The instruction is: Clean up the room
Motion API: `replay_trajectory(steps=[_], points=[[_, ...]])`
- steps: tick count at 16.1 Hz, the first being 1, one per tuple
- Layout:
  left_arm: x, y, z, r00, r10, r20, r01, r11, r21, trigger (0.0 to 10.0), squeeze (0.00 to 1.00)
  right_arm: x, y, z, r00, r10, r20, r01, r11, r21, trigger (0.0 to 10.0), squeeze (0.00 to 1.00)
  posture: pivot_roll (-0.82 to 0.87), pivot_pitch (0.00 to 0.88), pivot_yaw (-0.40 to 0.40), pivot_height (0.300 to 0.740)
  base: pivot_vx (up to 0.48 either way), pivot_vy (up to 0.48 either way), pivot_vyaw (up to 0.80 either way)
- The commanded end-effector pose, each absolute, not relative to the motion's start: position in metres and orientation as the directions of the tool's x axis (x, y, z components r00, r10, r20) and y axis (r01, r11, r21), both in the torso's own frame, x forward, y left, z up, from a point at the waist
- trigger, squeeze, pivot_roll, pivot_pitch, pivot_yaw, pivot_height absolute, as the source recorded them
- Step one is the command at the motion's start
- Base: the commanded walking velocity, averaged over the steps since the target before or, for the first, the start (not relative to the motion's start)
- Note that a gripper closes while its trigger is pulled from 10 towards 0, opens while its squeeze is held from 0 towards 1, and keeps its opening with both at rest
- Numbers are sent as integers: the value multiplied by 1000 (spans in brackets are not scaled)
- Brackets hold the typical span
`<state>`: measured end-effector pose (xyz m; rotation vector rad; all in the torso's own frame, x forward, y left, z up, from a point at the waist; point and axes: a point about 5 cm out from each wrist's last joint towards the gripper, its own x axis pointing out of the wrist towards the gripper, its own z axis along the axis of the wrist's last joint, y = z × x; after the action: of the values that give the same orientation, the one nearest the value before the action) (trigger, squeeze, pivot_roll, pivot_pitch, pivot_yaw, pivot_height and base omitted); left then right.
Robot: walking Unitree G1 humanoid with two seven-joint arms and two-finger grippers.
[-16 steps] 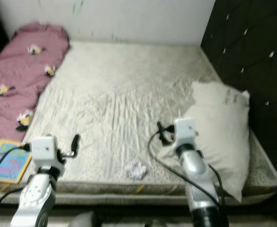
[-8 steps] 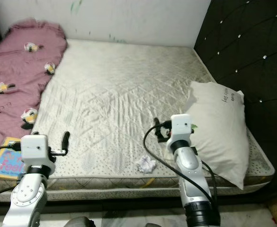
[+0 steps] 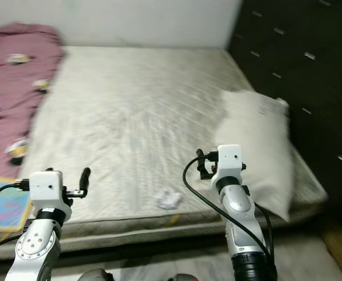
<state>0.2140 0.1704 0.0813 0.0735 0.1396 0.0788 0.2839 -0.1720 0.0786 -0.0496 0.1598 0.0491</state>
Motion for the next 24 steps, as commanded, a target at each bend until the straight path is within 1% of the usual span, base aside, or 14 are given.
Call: replay_trajectory(steps=[1, 4, 9, 14, 16, 24], points=[[215, 167, 83, 990, 53, -130, -44, 996, 74, 10000, 0, 284, -178, 85, 989, 24, -147, -33, 998, -55, 10000, 0, 22, 0, -82, 740, 0, 0, -800], [211, 168, 83, 989, 58, -137, -47, 995, 88, 10000, 0, 284, -172, 92, 991, 23, -131, -26, 999, -24, 10000, 0, 19, 0, -77, 740, 0, 0, -590], [214, 167, 87, 991, 62, -119, -55, 996, 64, 10000, 0, 284, -163, 98, 993, 47, -110, -44, 999, 25, 10000, 0, 25, 0, -78, 740, 0, 0, 0], [216, 168, 90, 990, 96, -100, -87, 992, 92, 10000, 0, 283, -159, 97, 990, 83, -114, -78, 996, 47, 10000, 0, 29, 0, -82, 740, 0, 0, 0], [217, 170, 93, 992, 101, -77, -90, 987, 131, 10000, 0, 283, -157, 97, 989, 102, -109, -97, 994, 56, 10000, 0, 28, 0, -82, 740, 0, 0, 0], [216, 168, 91, 992, 96, -79, -83, 986, 146, 10000, 0, 281, -151, 97, 983, 152, -107, -144, 986, 81, 10000, 0, 27, 0, -80, 740, 0, 0, 0]])
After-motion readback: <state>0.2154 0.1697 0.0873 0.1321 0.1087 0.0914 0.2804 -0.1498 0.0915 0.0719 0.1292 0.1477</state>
